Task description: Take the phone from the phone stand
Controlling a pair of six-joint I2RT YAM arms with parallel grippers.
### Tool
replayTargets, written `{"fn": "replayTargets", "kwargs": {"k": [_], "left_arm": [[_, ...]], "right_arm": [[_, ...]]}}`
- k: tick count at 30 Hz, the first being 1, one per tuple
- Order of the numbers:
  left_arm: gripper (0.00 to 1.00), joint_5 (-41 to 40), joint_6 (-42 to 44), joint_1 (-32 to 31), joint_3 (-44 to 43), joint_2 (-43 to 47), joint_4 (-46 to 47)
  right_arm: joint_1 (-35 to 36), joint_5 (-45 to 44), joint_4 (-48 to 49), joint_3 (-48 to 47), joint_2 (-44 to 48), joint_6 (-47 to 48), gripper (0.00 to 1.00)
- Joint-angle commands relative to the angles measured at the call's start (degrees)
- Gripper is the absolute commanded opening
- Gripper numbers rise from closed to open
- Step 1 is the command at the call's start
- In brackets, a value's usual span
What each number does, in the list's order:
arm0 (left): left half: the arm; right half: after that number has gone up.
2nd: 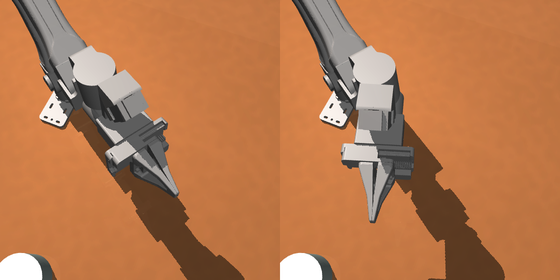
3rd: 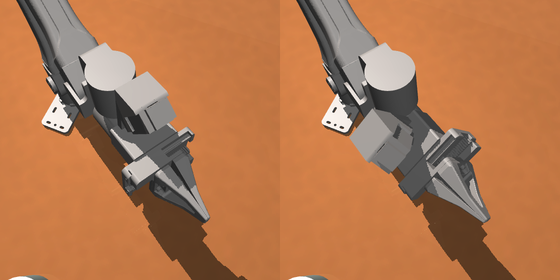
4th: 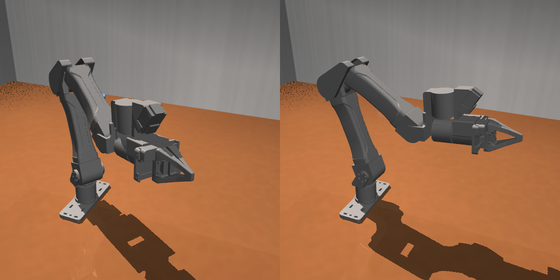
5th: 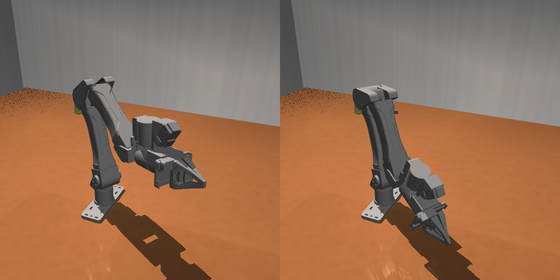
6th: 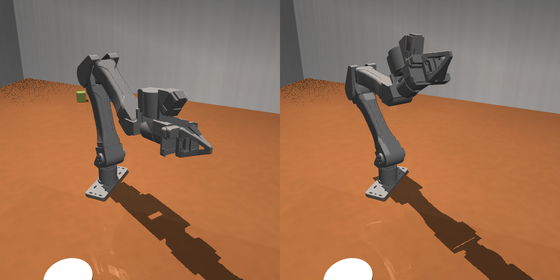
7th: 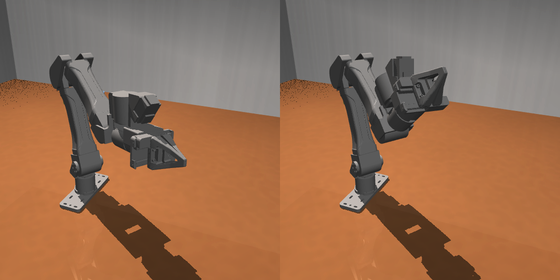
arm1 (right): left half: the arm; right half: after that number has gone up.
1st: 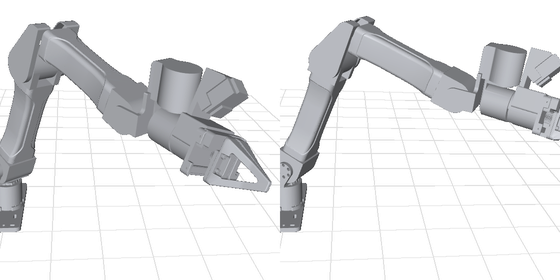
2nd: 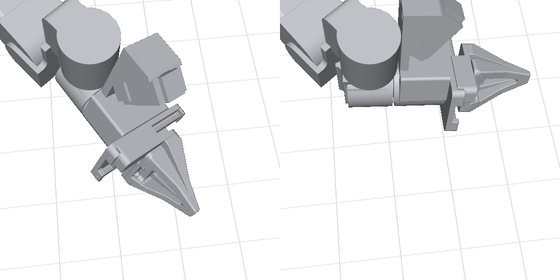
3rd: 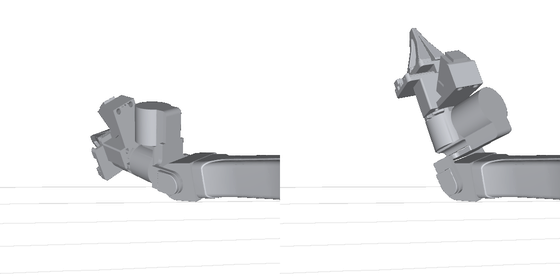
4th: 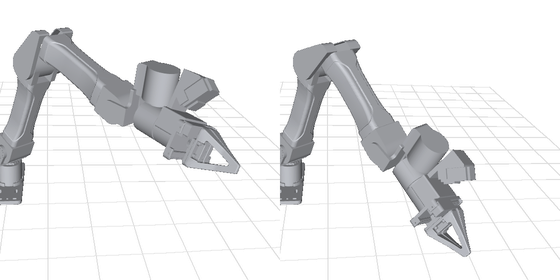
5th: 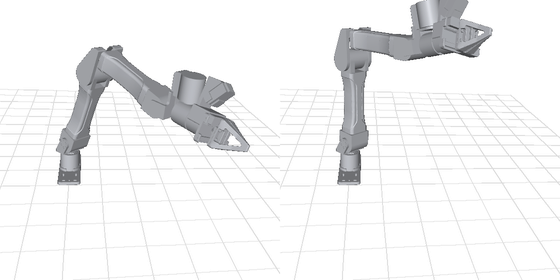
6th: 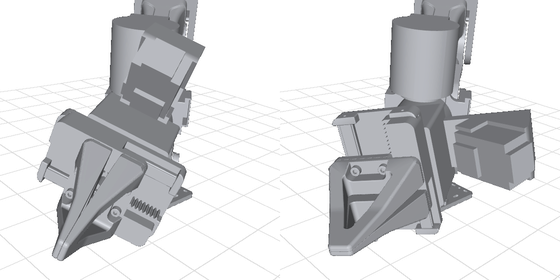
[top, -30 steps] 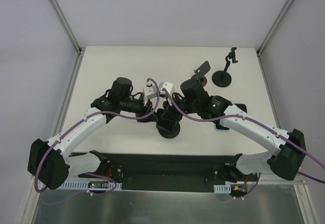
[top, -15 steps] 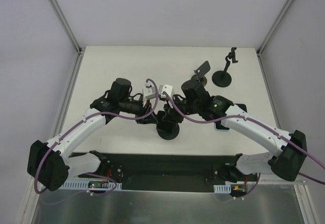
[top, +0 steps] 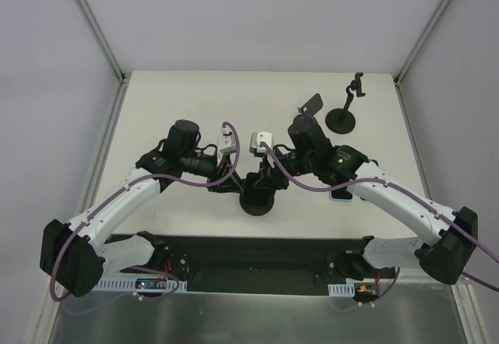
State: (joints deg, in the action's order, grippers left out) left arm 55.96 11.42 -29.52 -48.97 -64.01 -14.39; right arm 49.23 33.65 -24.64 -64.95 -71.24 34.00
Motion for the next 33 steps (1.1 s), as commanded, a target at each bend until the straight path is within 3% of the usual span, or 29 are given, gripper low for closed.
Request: {"fn": "replayTargets", "kwargs": {"k": [1, 4, 7, 14, 15, 18, 21, 29, 33], "left_arm": [[0.00, -4.4, 1.1, 3.4, -0.8, 1.6, -0.4], [0.00, -5.6, 0.5, 3.3, -1.1, 1.3, -0.3], [0.00, -6.0, 0.1, 3.3, -1.3, 1.5, -0.5], [0.49, -15.1, -2.9, 3.2, 1.0, 7.6, 3.7], [0.60, -16.3, -3.0, 3.2, 1.9, 9.6, 4.3], [0.77, -22.6, -3.2, 2.2, 3.2, 12.2, 5.6], [0.88, -27.4, -3.2, 0.6, 3.8, 13.9, 6.3], [0.95, -38.4, -5.1, -0.6, 4.7, 16.1, 7.4], [0.95, -39.2, -6.6, -1.0, 4.6, 16.0, 7.6]], "right_arm": [[-0.5, 7.7, -10.5, -1.0, 3.6, 2.9, 0.01], [-0.5, 8.7, -9.7, -1.1, 3.6, 2.4, 0.01], [-0.5, 4.1, -6.4, -0.2, 3.7, -1.2, 0.01], [0.6, -9.7, 2.7, 1.1, 3.3, -12.3, 0.01], [1.5, -11.6, 2.8, 0.4, 3.0, -12.9, 0.01], [3.7, -21.3, 2.2, -1.9, 0.9, -16.7, 0.01], [6.4, -30.7, 2.5, -3.6, -1.2, -21.4, 0.01], [9.4, -48.7, 3.8, -7.2, -6.0, -32.0, 0.01], [9.6, -50.7, 4.2, -7.7, -6.7, -32.9, 0.11]]}}
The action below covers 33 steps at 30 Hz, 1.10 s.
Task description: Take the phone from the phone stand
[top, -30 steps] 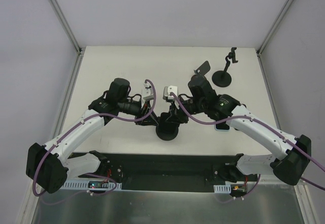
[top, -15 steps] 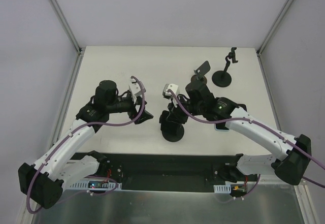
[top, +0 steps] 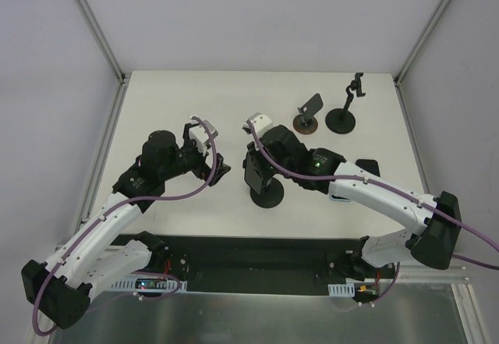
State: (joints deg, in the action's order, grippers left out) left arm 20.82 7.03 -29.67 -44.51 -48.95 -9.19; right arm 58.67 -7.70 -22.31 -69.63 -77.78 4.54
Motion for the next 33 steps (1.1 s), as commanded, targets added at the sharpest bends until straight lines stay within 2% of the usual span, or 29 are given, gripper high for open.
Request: {"fn": "replayTargets", "kwargs": {"k": [1, 2, 7, 8, 14, 16, 18, 21, 23, 25, 27, 30, 31, 33], "left_arm": [[0.95, -3.9, -2.7, -1.0, 0.0, 0.7, 2.4], [0.96, -3.9, -3.2, -1.2, -0.1, 0.4, 2.6], [0.97, -5.7, -6.8, -3.0, -1.0, -0.4, 2.8], [0.98, -7.2, -9.4, -3.5, -1.2, -0.4, 2.9], [0.99, -15.4, -22.7, -9.1, -2.0, 0.2, 3.1], [0.99, -20.5, -26.0, -11.8, -3.2, 0.2, 2.9], [0.99, -28.2, -27.6, -16.6, -5.4, -0.5, 2.7], [0.99, -36.0, -29.7, -23.4, -9.9, -4.0, 0.8], [0.99, -45.3, -29.8, -27.0, -12.3, -7.5, -1.0], [0.99, -53.1, -29.4, -31.9, -15.7, -10.4, -1.7], [0.99, -56.8, -29.1, -35.6, -19.0, -14.8, -2.8], [0.99, -64.1, -27.0, -39.7, -23.2, -20.9, -4.3], [0.99, -69.7, -26.3, -40.8, -24.1, -23.7, -4.5], [0.99, -75.0, -24.8, -42.7, -26.8, -26.4, -5.8]], "right_arm": [[0.2, -9.5, 2.2, -3.0, 0.0, -3.6, 0.15], [0.1, -9.3, 2.5, -2.5, 0.5, -3.7, 0.26], [0.1, -8.9, 5.3, -0.2, 3.1, -4.0, 0.52], [0.1, -9.0, 5.7, 0.2, 4.2, -3.9, 0.61], [-1.0, -10.8, 6.3, 2.3, 10.5, -1.5, 0.86], [-2.0, -11.5, 6.0, 4.1, 14.1, -1.0, 0.90], [-3.4, -13.2, 5.8, 6.0, 16.5, -0.6, 0.99], [-5.9, -17.2, 6.1, 10.4, 21.0, -0.1, 0.96], [-9.1, -17.7, 6.9, 14.4, 24.2, -0.9, 0.96], [-11.6, -17.0, 8.1, 17.8, 27.1, -2.1, 0.96], [-15.6, -16.4, 9.9, 22.4, 28.8, -3.8, 0.96], [-20.3, -12.5, 14.6, 28.3, 31.2, -5.8, 0.96], [-21.2, -10.3, 15.8, 29.4, 31.9, -6.3, 0.96], [-23.0, -8.7, 18.9, 32.3, 32.2, -7.2, 0.96]]}}
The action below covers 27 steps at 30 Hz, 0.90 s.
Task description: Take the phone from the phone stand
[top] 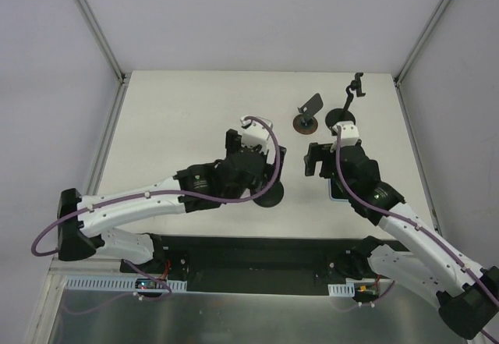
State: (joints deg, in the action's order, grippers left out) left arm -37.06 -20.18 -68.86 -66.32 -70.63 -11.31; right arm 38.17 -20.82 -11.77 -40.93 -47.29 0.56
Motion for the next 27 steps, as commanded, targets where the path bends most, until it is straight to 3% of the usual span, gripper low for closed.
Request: {"fn": "replayTargets", "kwargs": {"k": [1, 7, 19, 27], "left_arm": [[0.99, -19.3, 3.0, -5.0, -5.9, -7.0, -4.1], [0.97, -23.8, 1.7, -6.6, -7.7, -9.8, -5.3], [0.84, -20.2, -6.7, -6.6, -3.7, -9.7, -9.8], [0.50, -14.7, -8.8, -3.8, -0.8, -6.9, -10.4]], "right_arm": [[-2.9, 5.6, 9.1, 4.4, 1.6, -3.3, 0.96], [-4.8, 10.0, 13.1, 7.2, 0.4, -3.2, 0.96], [-6.2, 16.1, 17.7, 10.0, 0.2, -2.5, 0.96], [-6.3, 22.6, 20.7, 10.6, -0.3, -1.4, 0.96]]}}
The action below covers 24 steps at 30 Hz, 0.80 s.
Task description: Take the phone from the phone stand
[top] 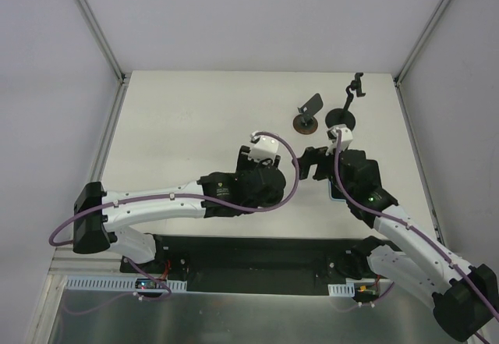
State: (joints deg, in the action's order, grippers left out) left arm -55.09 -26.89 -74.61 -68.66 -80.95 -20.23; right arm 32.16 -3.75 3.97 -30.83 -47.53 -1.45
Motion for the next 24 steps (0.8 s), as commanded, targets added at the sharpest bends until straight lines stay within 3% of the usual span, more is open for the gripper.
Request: {"fn": "replayTargets", "kwargs": {"k": [1, 7, 10, 14, 24], "left_arm": [[0.40, 3.8, -1.8, 2.7, 1.9, 4.2, -1.5], [0.15, 9.0, 7.3, 4.9, 1.4, 6.3, 1.3], [0.08, 14.2, 13.5, 7.2, 3.2, 8.4, 5.5], [0.05, 24.8, 17.0, 12.0, 7.5, 12.0, 11.3], [0.05, 31.2, 20.6, 12.9, 10.7, 14.9, 14.6]], "right_arm": [[-0.3, 6.2, 6.0, 0.9, 0.0, 0.7, 0.96], [-0.2, 13.6, 10.7, 1.8, -0.8, 1.1, 0.96], [-0.1, 18.2, 14.2, 2.6, -1.6, 1.1, 0.96], [0.2, 25.2, 19.6, 3.7, -2.9, 2.7, 0.96], [8.0, 27.0, 28.3, -0.1, -14.6, 8.2, 0.96]]}}
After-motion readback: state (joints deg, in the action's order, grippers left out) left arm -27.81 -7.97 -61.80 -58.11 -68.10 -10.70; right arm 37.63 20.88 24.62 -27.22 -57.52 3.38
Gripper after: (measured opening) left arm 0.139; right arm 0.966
